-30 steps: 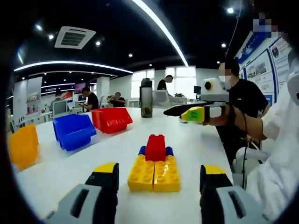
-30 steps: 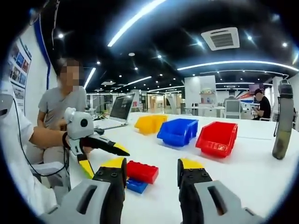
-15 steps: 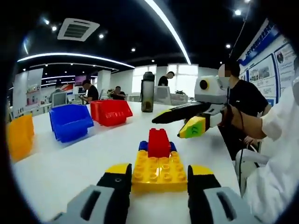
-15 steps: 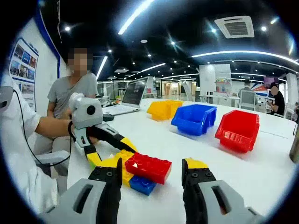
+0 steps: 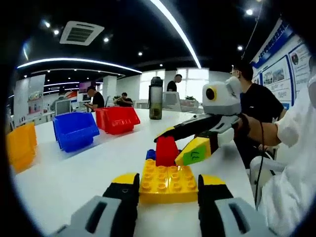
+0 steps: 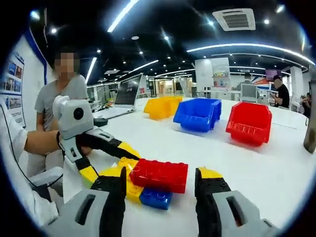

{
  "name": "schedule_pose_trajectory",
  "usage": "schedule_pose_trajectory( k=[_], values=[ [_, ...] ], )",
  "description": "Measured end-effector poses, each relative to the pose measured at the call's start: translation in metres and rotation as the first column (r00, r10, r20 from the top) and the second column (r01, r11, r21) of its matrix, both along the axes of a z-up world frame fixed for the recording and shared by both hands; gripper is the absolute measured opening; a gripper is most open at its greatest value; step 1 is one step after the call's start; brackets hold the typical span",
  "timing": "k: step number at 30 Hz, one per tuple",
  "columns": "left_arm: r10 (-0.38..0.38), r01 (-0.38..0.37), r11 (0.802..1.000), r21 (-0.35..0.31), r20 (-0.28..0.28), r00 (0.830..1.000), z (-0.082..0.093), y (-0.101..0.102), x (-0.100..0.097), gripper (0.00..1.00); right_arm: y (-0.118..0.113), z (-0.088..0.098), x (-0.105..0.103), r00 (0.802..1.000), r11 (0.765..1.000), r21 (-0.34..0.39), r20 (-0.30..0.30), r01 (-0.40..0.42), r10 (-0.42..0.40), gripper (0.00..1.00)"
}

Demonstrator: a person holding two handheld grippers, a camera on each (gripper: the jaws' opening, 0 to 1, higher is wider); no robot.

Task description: Take apart the toy blocks one by one and place each separated block into its matching bin, sorting the blocks by their type until all the connected pieces are disassembled and separated into the correct bins

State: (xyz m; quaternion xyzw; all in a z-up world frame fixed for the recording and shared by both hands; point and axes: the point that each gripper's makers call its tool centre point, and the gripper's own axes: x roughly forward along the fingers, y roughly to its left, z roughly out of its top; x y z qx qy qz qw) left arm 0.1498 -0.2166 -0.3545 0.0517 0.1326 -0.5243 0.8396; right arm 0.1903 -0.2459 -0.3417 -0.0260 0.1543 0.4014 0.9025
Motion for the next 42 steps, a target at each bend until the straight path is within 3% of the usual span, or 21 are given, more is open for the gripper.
schedule_pose_trajectory(
  k=[2,9,12,20,23,25,28,30,38,42],
  values=[
    [0.000,0.000,1.000,0.001,0.003,1.000,0.000,-0.002,-0.003,0.48,0.000,-0.001,0.000,1.000,1.000,0.007,-0.015,0.012,-0.012,0.47],
    [-0.004,0.004,1.000,0.003,0.006,1.000,0.001,-0.009,-0.010,0.48,-0.004,0.002,-0.002,0.999,1.000,-0.007,-0.019,0.027,-0.027,0.46],
    [-0.006,0.006,1.000,0.006,0.013,1.000,0.000,-0.003,-0.002,0.48,-0.005,0.002,-0.002,0.998,0.999,0.008,-0.051,0.043,-0.043,0.45],
    [-0.013,0.013,1.000,0.014,0.023,1.000,-0.002,0.010,0.012,0.47,-0.004,0.001,-0.002,0.996,0.999,0.011,-0.070,0.048,-0.048,0.44],
    [-0.013,0.013,1.000,0.015,0.022,1.000,-0.002,0.013,0.015,0.47,-0.004,0.007,-0.002,0.976,0.982,0.166,-0.208,0.093,-0.057,0.44],
    [-0.012,0.012,1.000,0.016,0.025,1.000,-0.002,0.013,0.016,0.47,-0.010,0.007,0.006,0.989,0.991,0.102,-0.122,0.090,-0.078,0.45],
    [-0.016,0.016,1.000,0.015,0.023,1.000,-0.001,0.009,0.011,0.48,-0.005,0.007,0.002,0.989,0.991,0.104,-0.133,0.079,-0.065,0.45],
    [-0.017,0.017,1.000,0.012,0.019,1.000,-0.001,0.010,0.012,0.48,-0.010,0.017,0.009,0.992,0.990,0.107,-0.100,0.090,-0.079,0.45],
    [-0.013,0.012,1.000,0.006,0.023,1.000,-0.002,0.011,0.012,0.48,-0.031,0.055,0.044,0.986,0.969,0.198,-0.106,0.147,-0.128,0.45],
    [-0.012,0.012,1.000,0.008,0.029,0.999,-0.002,0.011,0.011,0.48,-0.037,0.067,0.058,0.981,0.955,0.246,-0.142,0.163,-0.131,0.45]
  ],
)
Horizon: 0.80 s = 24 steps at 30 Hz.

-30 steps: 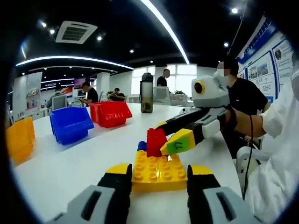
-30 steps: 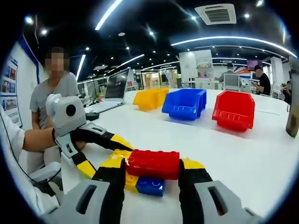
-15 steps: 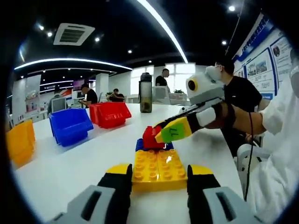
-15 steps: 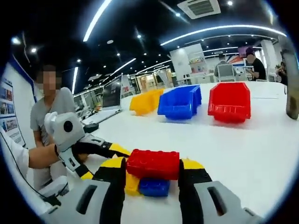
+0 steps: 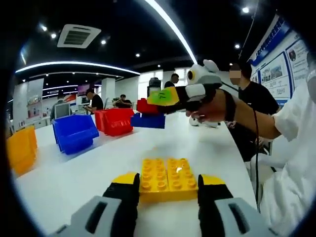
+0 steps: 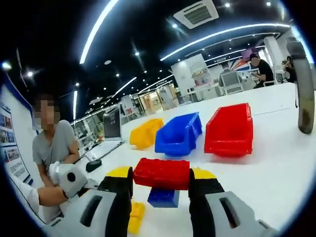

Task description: Take apart the toy blocks one by one and place each separated block into its matching bin, sorting the blocks by their type until all the connected pieces are disassembled and separated into the correct bins

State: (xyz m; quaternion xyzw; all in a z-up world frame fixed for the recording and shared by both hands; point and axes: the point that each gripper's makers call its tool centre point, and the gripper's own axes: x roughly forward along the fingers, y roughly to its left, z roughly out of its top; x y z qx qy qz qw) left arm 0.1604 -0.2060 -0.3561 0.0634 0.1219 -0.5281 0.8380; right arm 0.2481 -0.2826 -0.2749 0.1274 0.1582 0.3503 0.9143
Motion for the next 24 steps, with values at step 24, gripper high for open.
schedule_pose_trajectory(
  k=[24],
  values=[
    [0.154,-0.139,0.979,-0.152,0.097,0.983,0.063,-0.048,0.045,0.65,0.039,0.010,-0.038,0.994,0.994,0.021,-0.022,-0.106,0.106,0.45]
  ],
)
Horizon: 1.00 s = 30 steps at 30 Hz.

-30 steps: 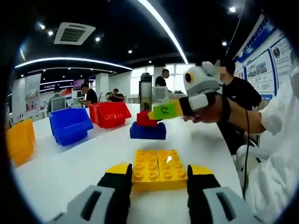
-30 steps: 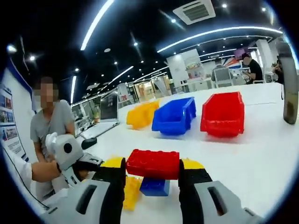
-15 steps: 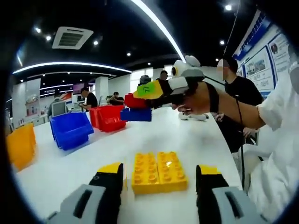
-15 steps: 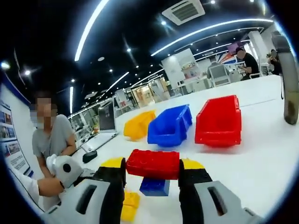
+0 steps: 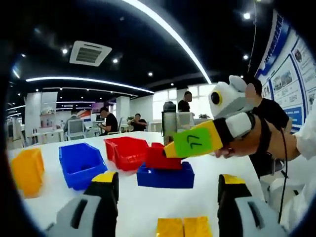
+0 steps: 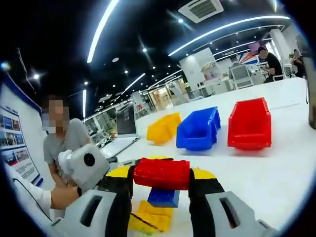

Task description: Take apart the toy blocks one by one and place each separated block into its matching bin, sorting the blocks by their type until all the connected pieces are disassembled and separated into the correct bins

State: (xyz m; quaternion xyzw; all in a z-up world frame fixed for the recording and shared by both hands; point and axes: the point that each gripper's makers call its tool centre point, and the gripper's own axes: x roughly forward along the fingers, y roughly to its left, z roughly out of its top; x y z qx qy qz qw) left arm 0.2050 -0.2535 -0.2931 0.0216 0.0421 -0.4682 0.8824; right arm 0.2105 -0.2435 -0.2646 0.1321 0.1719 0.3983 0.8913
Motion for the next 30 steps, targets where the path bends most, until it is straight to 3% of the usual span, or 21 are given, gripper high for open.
schedule_pose_trajectory(
  k=[1,3,10,14,19,24,26,30],
  values=[
    [0.004,-0.004,1.000,-0.009,-0.004,1.000,0.001,0.000,0.000,0.54,0.001,0.001,-0.001,1.000,1.000,0.002,0.002,-0.003,0.003,0.45],
    [-0.002,0.002,0.998,-0.056,0.004,1.000,0.010,-0.002,0.000,0.48,0.000,0.001,-0.002,1.000,1.000,0.001,0.007,-0.002,0.002,0.45],
    [-0.010,0.010,1.000,-0.001,-0.016,1.000,0.000,0.006,0.004,0.47,0.003,-0.002,-0.003,1.000,1.000,0.014,-0.022,-0.013,0.014,0.45],
    [-0.008,0.010,0.998,0.069,-0.019,1.000,-0.019,0.005,0.000,0.47,-0.004,0.016,0.004,1.000,0.998,0.059,0.010,0.023,-0.024,0.45],
    [-0.025,0.026,0.999,0.042,-0.031,0.999,-0.016,0.002,-0.006,0.47,-0.014,0.033,0.018,0.998,0.999,0.036,0.048,0.041,-0.042,0.45],
    [-0.033,0.034,0.999,0.032,-0.037,0.999,-0.018,0.005,-0.011,0.47,-0.047,0.046,0.067,0.980,0.985,-0.072,0.134,0.160,-0.149,0.45],
    [-0.024,0.025,1.000,0.017,-0.043,0.999,-0.020,0.009,-0.010,0.47,-0.055,0.045,0.081,0.976,0.978,-0.087,0.128,0.187,-0.175,0.45],
    [-0.016,0.016,1.000,-0.002,-0.063,0.998,-0.023,0.016,-0.016,0.47,-0.075,0.032,0.130,0.962,0.953,-0.156,0.128,0.261,-0.243,0.45]
  ],
)
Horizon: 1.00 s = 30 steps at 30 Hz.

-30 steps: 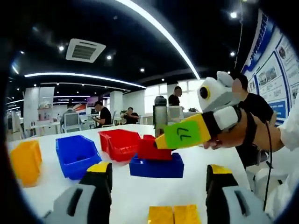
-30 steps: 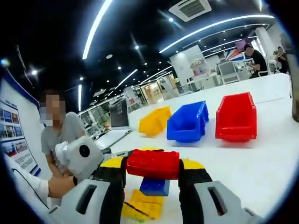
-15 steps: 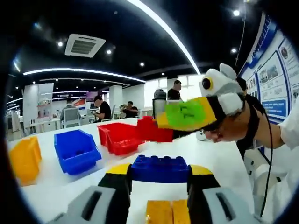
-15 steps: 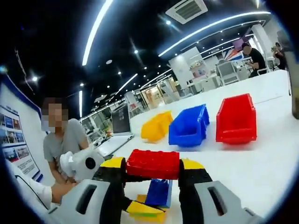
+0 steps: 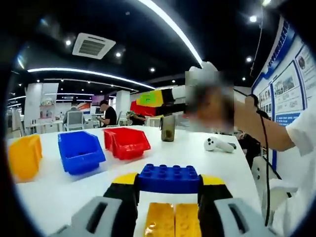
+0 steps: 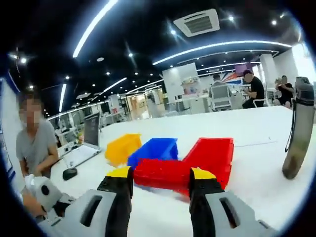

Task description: Take apart the toy blocks one by one and place each separated block into its matching bin, sorting the blocks by their type until all the connected pieces are disassembled and separated into the correct bins

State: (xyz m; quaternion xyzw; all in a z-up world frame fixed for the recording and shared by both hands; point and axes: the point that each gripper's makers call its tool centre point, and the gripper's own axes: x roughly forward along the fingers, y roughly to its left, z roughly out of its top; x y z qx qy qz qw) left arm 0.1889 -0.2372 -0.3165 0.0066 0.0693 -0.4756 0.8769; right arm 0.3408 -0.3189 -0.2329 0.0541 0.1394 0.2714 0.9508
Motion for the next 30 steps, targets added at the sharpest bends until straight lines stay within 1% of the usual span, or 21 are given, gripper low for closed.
schedule_pose_trajectory(
  k=[1,2,4,7,8,10,13,16,19,21,22,26,30],
  values=[
    [0.004,-0.004,1.000,-0.002,-0.002,1.000,-0.001,0.003,-0.002,0.47,-0.004,-0.005,0.015,1.000,1.000,-0.017,-0.006,0.018,-0.018,0.45],
    [0.006,-0.006,1.000,-0.004,-0.003,1.000,0.000,0.003,-0.002,0.47,-0.006,-0.006,0.019,1.000,0.999,-0.023,-0.006,0.023,-0.023,0.45],
    [0.015,-0.015,1.000,-0.010,-0.003,1.000,0.001,0.009,-0.005,0.47,-0.017,-0.017,0.047,0.997,0.993,-0.096,0.003,0.073,-0.073,0.45],
    [0.020,-0.020,1.000,-0.014,-0.001,1.000,0.002,0.011,-0.005,0.47,-0.029,-0.027,0.075,0.992,0.974,-0.186,0.038,0.127,-0.122,0.46],
    [0.050,-0.050,0.998,-0.034,0.001,0.999,0.004,0.020,-0.004,0.47,-0.030,-0.030,0.078,0.991,0.972,-0.193,0.040,0.130,-0.125,0.46],
    [0.056,-0.056,0.998,-0.043,-0.009,0.998,0.004,0.023,-0.003,0.47,-0.030,-0.038,0.087,0.990,0.970,-0.196,0.029,0.142,-0.139,0.46],
    [0.057,-0.057,0.998,-0.038,-0.006,0.998,0.004,0.025,-0.004,0.47,-0.030,-0.045,0.091,0.989,0.963,-0.221,0.031,0.151,-0.148,0.46],
    [0.061,-0.061,0.997,-0.045,-0.001,0.998,0.008,0.026,-0.005,0.47,-0.033,-0.047,0.092,0.988,0.963,-0.220,0.036,0.153,-0.149,0.46],
    [0.071,-0.070,0.996,-0.047,0.016,0.997,0.011,0.027,-0.003,0.47,-0.037,-0.044,0.088,0.988,0.965,-0.212,0.052,0.156,-0.149,0.48],
    [0.071,-0.070,0.996,-0.047,0.016,0.997,0.011,0.027,-0.003,0.47,-0.036,-0.038,0.085,0.988,0.970,-0.192,0.070,0.148,-0.137,0.63],
    [0.071,-0.070,0.996,-0.047,0.016,0.997,0.011,0.027,-0.002,0.47,-0.035,-0.036,0.083,0.988,0.973,-0.182,0.079,0.143,-0.131,0.67],
    [0.068,-0.067,0.997,-0.045,0.016,0.998,0.010,0.026,-0.002,0.47,-0.034,-0.026,0.072,0.989,0.978,-0.165,0.102,0.126,-0.110,0.65],
    [0.071,-0.070,0.996,-0.049,0.017,0.997,0.011,0.027,-0.001,0.47,-0.029,-0.020,0.052,0.991,0.984,-0.150,0.111,0.092,-0.076,0.62]
  ],
)
